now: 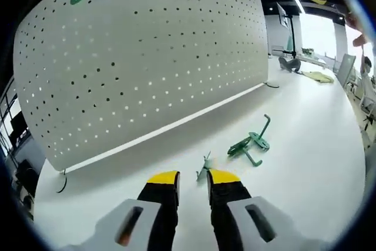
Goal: Insert the hook assembly into the mounting plate slot until the hook locks in place.
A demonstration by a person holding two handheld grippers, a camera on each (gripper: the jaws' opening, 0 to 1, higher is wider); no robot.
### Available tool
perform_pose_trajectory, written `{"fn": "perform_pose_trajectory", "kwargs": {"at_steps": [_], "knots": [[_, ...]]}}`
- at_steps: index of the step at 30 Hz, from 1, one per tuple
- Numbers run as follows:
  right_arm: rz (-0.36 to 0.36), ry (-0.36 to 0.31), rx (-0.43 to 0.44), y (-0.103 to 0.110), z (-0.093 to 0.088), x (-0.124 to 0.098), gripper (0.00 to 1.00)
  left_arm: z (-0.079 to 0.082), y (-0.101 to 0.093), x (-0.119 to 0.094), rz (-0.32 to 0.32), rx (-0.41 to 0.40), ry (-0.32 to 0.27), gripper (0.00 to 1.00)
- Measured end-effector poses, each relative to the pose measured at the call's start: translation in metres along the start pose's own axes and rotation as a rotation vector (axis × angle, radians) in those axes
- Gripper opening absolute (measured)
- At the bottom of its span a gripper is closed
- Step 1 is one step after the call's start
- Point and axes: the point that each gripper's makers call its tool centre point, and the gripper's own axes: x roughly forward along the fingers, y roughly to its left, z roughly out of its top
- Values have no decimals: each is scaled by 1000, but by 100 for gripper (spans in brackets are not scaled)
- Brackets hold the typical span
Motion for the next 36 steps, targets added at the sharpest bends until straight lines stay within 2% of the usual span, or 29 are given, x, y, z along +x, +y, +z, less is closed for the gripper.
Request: {"fn": "perform_pose_trajectory", "kwargs": {"at_steps": [27,36], "knots": [[1,28,13,-4,-9,8,62,-7,-7,12,-35,49,3,5],[0,32,12,-3,-10,8,62,-7,-8,14,-40,68,2,4]]}}
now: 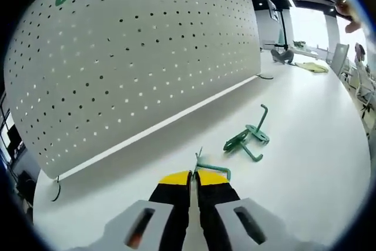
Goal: Insert the hook assembly into the mounting plate slot until the hook locks in place.
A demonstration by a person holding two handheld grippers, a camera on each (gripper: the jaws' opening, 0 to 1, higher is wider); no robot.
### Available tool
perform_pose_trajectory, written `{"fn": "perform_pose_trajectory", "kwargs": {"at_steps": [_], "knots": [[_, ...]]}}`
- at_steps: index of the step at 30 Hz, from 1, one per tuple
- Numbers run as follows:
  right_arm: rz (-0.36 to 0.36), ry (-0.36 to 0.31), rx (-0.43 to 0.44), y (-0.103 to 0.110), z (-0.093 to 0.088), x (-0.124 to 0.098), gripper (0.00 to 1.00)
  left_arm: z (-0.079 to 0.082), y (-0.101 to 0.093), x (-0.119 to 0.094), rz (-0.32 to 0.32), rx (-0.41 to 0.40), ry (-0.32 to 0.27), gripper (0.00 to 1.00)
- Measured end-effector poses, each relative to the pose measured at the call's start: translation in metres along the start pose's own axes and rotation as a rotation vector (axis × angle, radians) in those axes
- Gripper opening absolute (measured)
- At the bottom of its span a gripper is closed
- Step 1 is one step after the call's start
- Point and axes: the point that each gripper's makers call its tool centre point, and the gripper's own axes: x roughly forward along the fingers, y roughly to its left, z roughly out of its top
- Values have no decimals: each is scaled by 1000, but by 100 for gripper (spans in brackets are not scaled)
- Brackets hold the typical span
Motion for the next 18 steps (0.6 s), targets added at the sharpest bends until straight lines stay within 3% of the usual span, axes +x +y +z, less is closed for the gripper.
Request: {"fn": "perform_pose_trajectory", "kwargs": {"at_steps": [18], "knots": [[10,-2,0,1,0,3,62,2,0,-1,-18,4,-1,2]]}}
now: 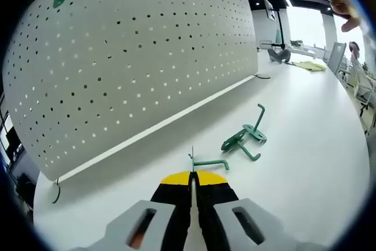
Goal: Insert the hook assembly into the mounting plate slot until the hook locks in place.
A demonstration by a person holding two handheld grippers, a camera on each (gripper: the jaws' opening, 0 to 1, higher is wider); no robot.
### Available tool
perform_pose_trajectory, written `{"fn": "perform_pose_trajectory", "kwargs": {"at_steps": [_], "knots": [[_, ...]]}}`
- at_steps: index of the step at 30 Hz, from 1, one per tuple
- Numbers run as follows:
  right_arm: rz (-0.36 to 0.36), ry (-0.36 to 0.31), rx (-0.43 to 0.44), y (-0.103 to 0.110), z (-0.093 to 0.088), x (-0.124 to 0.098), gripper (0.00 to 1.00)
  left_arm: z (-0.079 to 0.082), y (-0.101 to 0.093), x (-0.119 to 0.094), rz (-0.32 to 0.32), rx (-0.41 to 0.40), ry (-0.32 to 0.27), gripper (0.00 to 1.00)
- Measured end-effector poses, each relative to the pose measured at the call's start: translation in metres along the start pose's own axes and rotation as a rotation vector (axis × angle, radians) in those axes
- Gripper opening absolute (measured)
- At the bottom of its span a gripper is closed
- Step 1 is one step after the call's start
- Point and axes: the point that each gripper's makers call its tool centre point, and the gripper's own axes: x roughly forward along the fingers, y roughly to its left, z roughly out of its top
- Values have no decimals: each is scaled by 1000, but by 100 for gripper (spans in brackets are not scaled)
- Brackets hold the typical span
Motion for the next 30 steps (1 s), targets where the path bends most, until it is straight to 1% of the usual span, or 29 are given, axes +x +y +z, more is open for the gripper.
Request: {"fn": "perform_pose_trajectory", "kwargs": {"at_steps": [8,15,23,30], "knots": [[4,-1,1,0,0,0,61,3,-1,-3,-11,-7,-9,2],[14,-5,-1,3,0,1,61,12,-1,-12,-18,-19,-29,1],[29,-14,-3,8,2,3,61,29,3,-31,-21,-21,-72,1],[56,-27,-12,18,7,4,61,53,3,-53,-22,-8,-123,1]]}}
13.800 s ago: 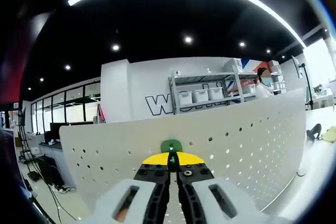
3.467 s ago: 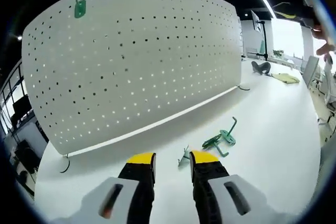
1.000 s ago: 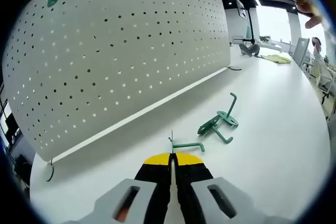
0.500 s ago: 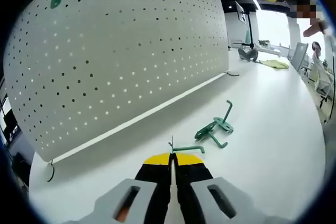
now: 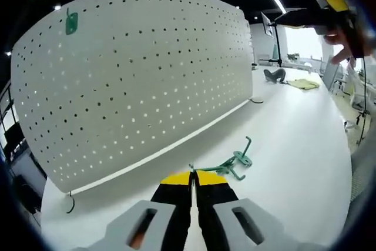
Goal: Insert the hook assembly into the mounting plate slot until the hook locks in place.
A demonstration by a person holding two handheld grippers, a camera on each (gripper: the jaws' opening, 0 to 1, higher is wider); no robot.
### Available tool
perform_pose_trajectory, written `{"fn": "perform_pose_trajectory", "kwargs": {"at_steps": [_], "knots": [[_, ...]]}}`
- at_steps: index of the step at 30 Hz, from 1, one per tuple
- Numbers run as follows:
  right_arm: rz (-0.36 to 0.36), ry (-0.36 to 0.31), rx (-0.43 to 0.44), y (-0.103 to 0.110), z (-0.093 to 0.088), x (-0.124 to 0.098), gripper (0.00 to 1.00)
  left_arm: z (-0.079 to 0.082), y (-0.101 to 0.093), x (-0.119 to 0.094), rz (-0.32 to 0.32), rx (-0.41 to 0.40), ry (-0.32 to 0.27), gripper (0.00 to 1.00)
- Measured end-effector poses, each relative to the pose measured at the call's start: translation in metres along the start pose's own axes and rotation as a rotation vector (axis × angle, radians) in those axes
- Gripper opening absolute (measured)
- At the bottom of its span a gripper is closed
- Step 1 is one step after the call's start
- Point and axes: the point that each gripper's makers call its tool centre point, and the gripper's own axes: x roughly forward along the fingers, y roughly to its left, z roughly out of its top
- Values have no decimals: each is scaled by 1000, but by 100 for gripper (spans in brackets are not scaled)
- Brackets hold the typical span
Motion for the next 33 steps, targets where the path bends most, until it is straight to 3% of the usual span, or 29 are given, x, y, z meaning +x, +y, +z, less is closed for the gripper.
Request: {"fn": "perform_pose_trajectory", "kwargs": {"at_steps": [20,33], "knots": [[36,-50,-50,20,18,-14,59,107,-7,-59,-32,53,-168,1],[46,-73,-150,35,25,-22,56,156,-16,-97,-65,55,-231,1]]}}
